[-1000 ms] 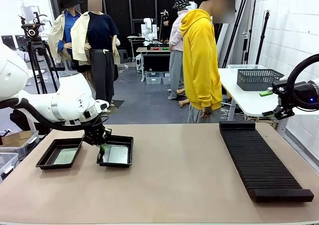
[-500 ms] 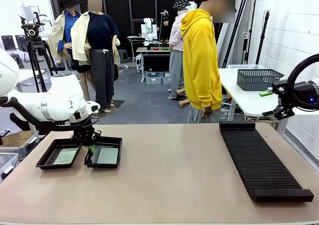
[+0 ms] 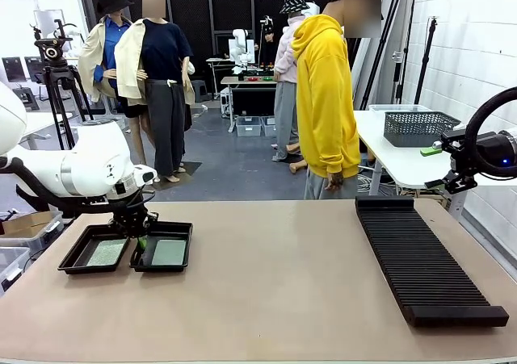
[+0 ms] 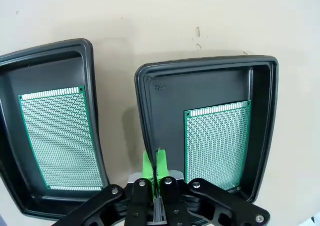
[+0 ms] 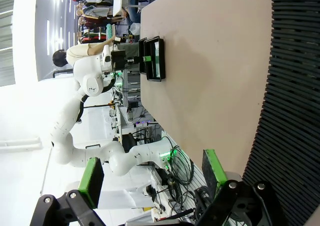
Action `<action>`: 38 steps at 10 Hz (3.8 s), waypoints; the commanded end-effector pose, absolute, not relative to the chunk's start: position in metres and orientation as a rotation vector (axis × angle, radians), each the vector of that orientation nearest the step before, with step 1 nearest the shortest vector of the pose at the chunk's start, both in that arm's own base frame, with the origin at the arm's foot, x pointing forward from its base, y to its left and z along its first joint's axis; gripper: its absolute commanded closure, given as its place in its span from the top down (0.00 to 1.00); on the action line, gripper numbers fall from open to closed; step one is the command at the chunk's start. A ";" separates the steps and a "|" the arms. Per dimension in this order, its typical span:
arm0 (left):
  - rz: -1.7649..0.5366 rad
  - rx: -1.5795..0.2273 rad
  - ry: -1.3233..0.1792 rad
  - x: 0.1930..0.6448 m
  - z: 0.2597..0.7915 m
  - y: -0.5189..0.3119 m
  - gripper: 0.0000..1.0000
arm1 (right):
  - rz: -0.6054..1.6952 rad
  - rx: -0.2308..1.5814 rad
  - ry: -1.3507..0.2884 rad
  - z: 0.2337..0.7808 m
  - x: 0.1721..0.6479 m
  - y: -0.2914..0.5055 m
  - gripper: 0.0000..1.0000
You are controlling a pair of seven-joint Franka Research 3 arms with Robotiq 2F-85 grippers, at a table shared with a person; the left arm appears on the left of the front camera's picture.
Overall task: Inspect and transfer BCBs to ESD trays.
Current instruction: Pick up the ESD tray and place it on the left side of the table.
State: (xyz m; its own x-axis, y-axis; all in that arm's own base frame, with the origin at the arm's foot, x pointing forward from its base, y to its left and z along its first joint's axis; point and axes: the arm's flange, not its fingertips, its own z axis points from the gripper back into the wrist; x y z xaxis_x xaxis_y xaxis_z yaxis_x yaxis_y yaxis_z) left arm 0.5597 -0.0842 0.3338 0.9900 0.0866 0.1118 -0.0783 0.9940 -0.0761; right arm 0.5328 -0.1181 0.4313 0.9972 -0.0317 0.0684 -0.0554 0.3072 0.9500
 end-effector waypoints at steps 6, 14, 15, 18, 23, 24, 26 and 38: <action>0.120 -0.025 -0.169 0.547 0.360 -0.086 1.00 | 0.012 1.261 -0.075 0.431 0.531 -0.116 1.00; 0.122 -0.077 -0.160 0.543 0.383 -0.091 1.00 | 0.012 1.261 -0.075 0.431 0.531 -0.116 1.00; 0.122 -0.077 -0.160 0.543 0.383 -0.091 1.00 | 0.012 1.261 -0.075 0.431 0.531 -0.116 1.00; 0.122 -0.077 -0.160 0.543 0.383 -0.091 1.00 | 0.012 1.261 -0.075 0.431 0.531 -0.116 1.00; 0.122 -0.077 -0.160 0.543 0.383 -0.091 1.00 | 0.012 1.261 -0.075 0.431 0.531 -0.116 1.00; 0.122 -0.077 -0.160 0.543 0.383 -0.091 1.00 | 0.012 1.261 -0.075 0.431 0.531 -0.116 1.00; 0.115 -0.172 -0.141 0.527 0.391 -0.073 1.00 | 0.012 1.261 -0.075 0.431 0.531 -0.116 1.00; -0.022 -1.119 0.027 0.514 0.456 0.121 1.00 | 0.012 1.261 -0.075 0.431 0.531 -0.116 1.00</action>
